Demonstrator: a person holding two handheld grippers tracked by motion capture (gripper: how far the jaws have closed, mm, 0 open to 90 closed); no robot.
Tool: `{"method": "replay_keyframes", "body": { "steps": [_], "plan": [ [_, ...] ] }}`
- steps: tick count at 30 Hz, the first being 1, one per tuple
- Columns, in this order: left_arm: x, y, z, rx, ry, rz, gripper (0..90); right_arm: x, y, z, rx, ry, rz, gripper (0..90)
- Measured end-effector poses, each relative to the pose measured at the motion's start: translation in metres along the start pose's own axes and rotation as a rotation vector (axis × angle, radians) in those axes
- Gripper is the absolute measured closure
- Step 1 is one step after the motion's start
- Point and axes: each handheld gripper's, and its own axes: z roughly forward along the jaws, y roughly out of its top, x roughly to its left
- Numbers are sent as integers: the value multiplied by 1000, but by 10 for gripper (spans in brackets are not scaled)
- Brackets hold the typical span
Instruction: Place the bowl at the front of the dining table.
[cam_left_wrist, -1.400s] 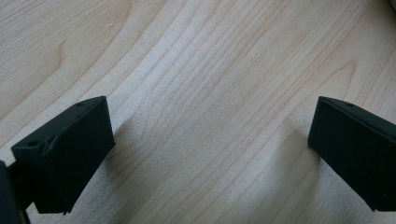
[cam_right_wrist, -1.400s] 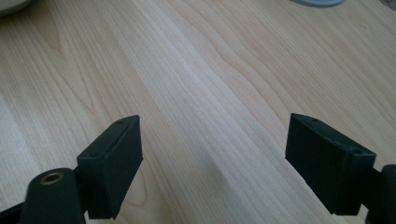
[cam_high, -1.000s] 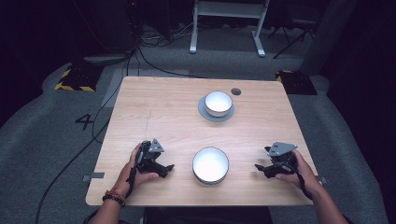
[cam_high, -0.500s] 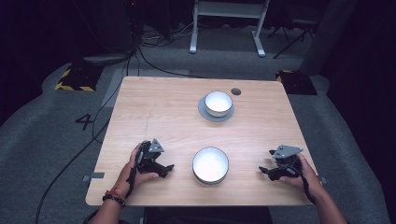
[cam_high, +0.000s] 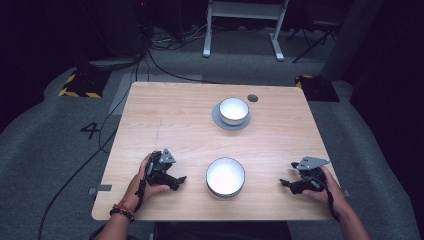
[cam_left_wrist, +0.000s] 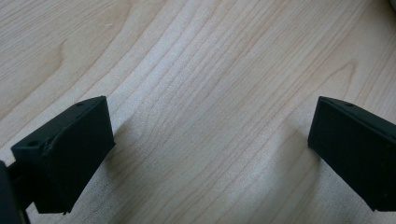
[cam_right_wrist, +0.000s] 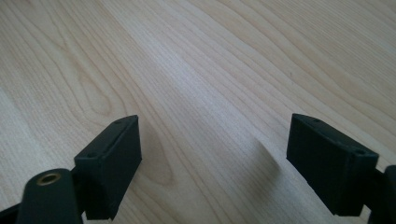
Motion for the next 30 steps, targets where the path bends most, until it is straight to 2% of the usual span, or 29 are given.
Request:
{"method": "replay_keyframes", "body": {
  "steps": [1, 10, 14, 21, 30],
  "plan": [
    [0, 0, 0, 0, 0, 0, 4, -1, -1, 0, -5, 4, -1, 177],
    [1, 1, 0, 1, 1, 8, 2, -8, -15, 1, -66, 37, 98, 156],
    [1, 1, 0, 3, -1, 8, 2, -8, -19, -2, -76, 32, 115, 155],
    [1, 1, 0, 3, -2, 9, 2, -13, -23, -4, -76, 27, 112, 155],
    [1, 1, 0, 3, -1, 9, 2, -12, -23, -4, -78, 22, 117, 153]
  ]
}}
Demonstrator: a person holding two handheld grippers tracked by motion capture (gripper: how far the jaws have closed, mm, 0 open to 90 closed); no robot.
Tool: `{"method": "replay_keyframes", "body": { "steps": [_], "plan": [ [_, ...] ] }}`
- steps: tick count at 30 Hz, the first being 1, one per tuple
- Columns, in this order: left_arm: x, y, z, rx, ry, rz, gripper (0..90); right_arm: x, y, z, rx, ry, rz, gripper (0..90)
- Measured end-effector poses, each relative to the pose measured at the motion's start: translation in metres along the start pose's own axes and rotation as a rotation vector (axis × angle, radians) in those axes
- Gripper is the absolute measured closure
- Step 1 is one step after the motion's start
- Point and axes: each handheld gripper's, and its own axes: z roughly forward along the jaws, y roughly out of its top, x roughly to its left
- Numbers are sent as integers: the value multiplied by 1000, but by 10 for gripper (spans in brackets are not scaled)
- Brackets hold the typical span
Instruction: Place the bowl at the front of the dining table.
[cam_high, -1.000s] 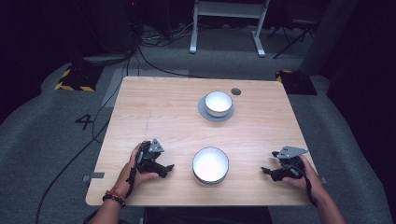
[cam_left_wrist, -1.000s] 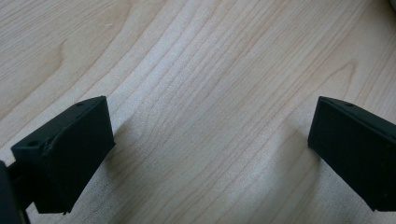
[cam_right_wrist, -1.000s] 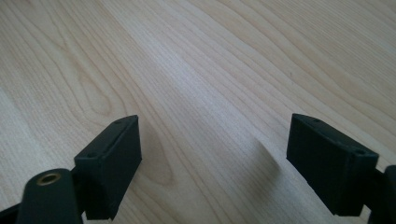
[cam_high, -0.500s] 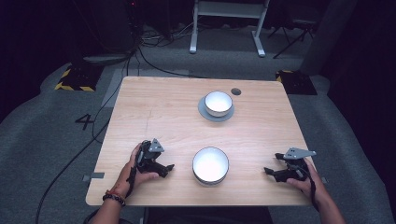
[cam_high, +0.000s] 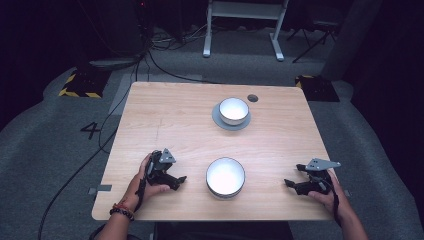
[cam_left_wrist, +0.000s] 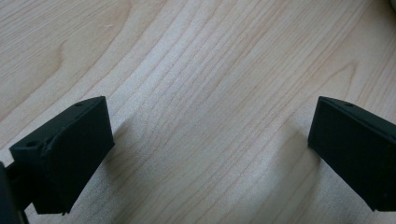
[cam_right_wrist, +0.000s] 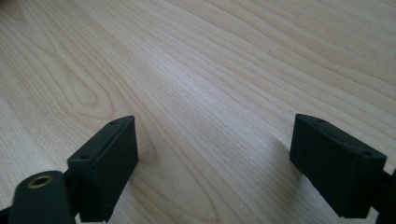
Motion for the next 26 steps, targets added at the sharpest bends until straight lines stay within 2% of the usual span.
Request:
{"method": "replay_keyframes", "body": {
  "steps": [26],
  "plan": [
    [1, 0, 0, 3, -7, 3, 2, 0, 0, 0, -1, 1, -1, 153]
  ]
}}
